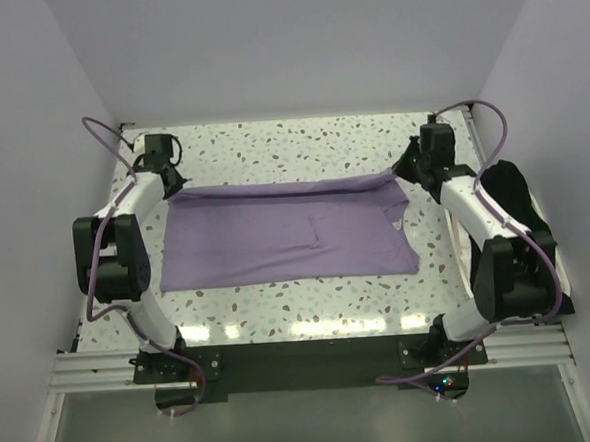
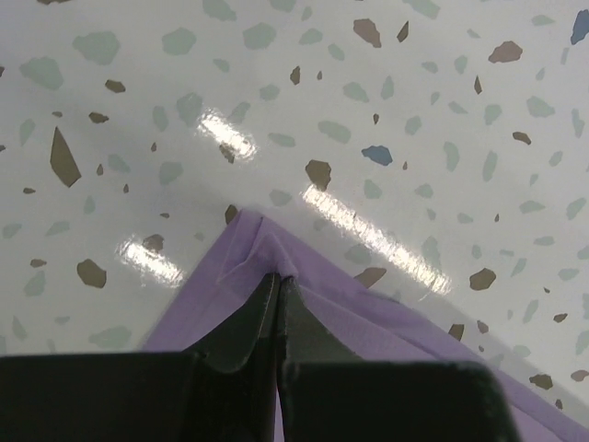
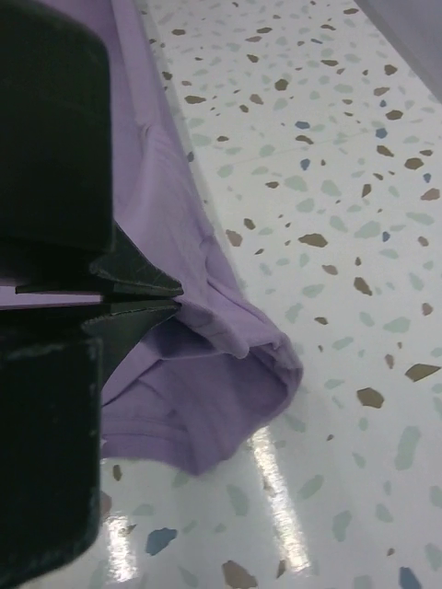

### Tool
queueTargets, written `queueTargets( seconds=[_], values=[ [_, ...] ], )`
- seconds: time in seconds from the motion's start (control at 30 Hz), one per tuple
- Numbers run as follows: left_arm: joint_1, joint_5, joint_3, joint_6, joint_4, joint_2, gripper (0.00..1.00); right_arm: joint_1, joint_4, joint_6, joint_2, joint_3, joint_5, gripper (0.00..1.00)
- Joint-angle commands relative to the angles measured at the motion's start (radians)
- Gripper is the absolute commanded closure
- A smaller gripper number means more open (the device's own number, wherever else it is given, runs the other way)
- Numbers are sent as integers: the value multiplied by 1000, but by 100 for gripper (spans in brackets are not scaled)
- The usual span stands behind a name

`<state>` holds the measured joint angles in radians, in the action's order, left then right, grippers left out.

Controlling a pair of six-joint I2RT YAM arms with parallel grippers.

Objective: Fold and stack the t-shirts
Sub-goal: Fold the tshirt

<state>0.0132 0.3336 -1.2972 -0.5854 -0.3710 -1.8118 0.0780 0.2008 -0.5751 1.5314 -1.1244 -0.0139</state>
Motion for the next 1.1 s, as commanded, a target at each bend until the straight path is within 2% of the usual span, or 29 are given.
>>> queueTargets(
  seconds=[0.0, 0.23, 0.47, 1.07],
  values=[
    [10, 24, 62, -45, 61, 100, 100, -4, -28, -37, -118, 95, -15, 100],
    [10, 19, 225, -109, 84, 210, 100, -4, 17, -45, -235, 201, -9, 100],
    [8, 24, 295, -145, 84, 262, 100, -3, 34, -39, -332, 305, 11, 100],
    [10, 30, 486, -209, 135, 410, 100, 16, 69, -35, -433, 433, 51, 100]
  ],
)
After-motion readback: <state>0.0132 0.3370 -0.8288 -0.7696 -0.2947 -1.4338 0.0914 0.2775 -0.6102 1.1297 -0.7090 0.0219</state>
